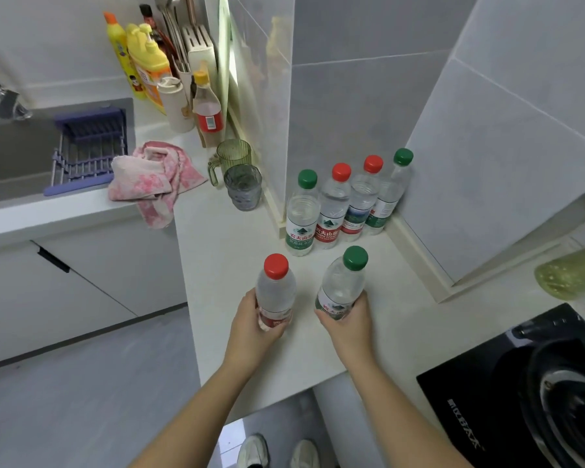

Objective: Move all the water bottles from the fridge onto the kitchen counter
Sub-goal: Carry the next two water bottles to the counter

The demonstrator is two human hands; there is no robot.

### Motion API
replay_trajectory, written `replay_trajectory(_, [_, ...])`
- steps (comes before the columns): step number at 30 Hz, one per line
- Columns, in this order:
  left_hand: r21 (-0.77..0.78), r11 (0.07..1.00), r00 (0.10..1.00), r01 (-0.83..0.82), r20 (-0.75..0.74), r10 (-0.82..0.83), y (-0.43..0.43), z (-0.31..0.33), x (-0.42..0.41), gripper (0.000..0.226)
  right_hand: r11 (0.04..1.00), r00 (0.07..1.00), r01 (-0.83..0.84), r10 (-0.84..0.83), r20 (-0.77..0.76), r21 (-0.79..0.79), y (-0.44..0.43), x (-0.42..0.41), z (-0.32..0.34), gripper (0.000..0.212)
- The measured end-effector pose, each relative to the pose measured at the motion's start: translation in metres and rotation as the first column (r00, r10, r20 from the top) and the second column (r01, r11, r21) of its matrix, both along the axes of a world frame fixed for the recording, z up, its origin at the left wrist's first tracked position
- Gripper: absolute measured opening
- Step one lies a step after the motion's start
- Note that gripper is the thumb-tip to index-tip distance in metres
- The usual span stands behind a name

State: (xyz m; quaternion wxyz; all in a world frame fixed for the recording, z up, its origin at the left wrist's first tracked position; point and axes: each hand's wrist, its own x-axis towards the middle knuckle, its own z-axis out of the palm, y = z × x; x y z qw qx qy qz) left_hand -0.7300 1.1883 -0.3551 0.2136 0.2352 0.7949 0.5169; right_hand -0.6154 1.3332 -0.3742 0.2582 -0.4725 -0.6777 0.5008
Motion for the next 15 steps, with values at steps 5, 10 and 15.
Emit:
replay_trajectory(5, [-0.086,0.996,0.999,0.005,-0.034,-0.008,0.016,-0.007,-0.007,0.045,0.998,0.999,0.023,-0.025,0.035,0.051,0.015,-0.004,-0.003,0.056])
replay_trajectory(10, [-0.059,0.998,0.998,0.031,-0.051,-0.034,0.059,-0.005,-0.01,0.045,0.998,0.999,0.035,-0.037,0.028,0.061,0.044,-0.007,-0.008,0.06])
replay_trajectory(15, [-0.039,0.997,0.996,0.06,-0.064,-0.062,0.1,-0.005,-0.009,0.047,0.998,0.999,0.038,-0.039,0.01,0.045,0.075,-0.007,-0.012,0.059])
